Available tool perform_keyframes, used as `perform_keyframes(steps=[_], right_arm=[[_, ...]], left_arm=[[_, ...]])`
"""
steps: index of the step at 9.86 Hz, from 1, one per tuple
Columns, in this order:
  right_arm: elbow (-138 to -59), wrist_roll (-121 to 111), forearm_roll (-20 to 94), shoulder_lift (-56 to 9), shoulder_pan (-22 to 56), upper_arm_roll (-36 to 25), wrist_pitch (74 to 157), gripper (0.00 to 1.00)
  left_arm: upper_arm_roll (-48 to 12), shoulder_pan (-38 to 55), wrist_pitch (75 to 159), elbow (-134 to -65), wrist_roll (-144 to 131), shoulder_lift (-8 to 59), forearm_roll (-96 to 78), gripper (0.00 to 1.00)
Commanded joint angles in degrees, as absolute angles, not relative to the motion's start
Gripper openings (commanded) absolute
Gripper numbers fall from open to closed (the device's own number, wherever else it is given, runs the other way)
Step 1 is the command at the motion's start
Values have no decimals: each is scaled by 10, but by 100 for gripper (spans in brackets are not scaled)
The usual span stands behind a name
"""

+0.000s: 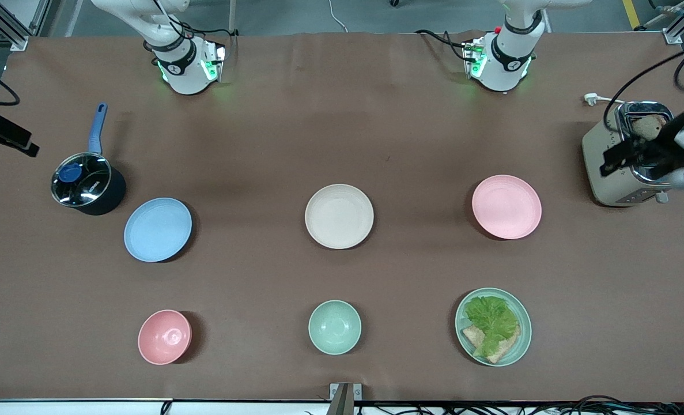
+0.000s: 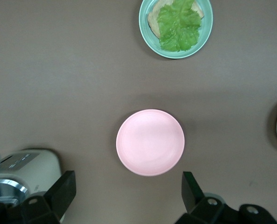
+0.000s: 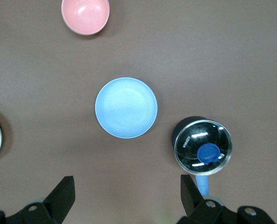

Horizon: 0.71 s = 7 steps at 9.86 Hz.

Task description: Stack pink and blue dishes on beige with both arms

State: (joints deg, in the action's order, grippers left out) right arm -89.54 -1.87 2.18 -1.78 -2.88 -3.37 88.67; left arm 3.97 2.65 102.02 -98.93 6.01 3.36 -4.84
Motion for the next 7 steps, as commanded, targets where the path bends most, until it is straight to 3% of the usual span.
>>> perform_keyframes(steps=[1, 3, 5, 7], right_arm=[[-933, -59, 56, -87, -33, -50, 968, 100], [-1013, -143, 68, -128, -41, -53, 1096, 100], [-1059, -253, 145, -187, -44, -77, 1194, 100], [-1070, -380, 205, -246, -48, -101, 1245, 100]], left_arm=[[43, 30, 1128, -1107, 85, 53, -64, 100], [43, 26, 1177, -1151, 165, 103, -66, 100], [44, 21, 1295, -1222, 192, 139, -94, 100], [46, 17, 1353, -1244, 206, 198, -112, 87]])
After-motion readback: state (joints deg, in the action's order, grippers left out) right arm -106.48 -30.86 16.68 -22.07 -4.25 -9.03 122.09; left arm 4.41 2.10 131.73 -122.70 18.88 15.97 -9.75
